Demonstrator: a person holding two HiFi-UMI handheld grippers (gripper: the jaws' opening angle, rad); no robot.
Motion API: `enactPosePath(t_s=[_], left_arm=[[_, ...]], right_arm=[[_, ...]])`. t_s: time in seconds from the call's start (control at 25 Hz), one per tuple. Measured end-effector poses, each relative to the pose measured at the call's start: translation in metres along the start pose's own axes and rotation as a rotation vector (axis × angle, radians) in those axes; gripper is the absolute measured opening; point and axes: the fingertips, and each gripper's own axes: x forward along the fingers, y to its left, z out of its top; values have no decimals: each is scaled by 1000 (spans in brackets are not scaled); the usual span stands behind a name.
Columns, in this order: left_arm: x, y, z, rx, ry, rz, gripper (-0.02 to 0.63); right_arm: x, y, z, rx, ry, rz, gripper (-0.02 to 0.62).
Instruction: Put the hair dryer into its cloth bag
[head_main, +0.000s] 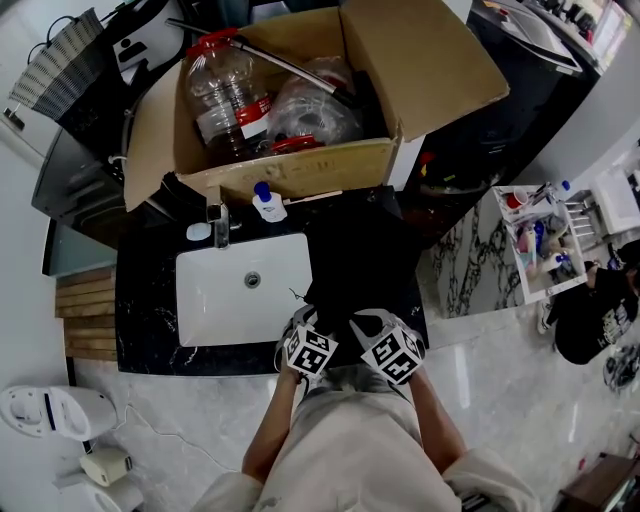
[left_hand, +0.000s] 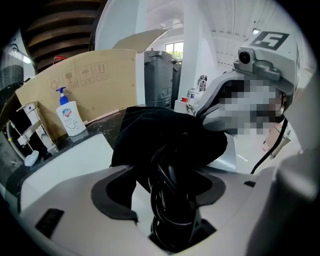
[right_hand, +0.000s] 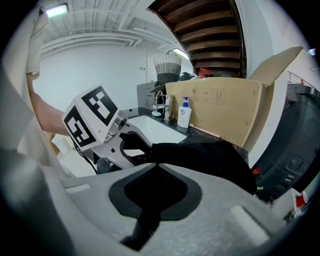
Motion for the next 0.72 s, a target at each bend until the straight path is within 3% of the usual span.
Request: enactPosePath(t_s=[0.72], left_arm=[[-49, 1, -22, -15, -43, -15, 334]], right_arm=[[0, 1, 1, -21, 2, 15, 14]])
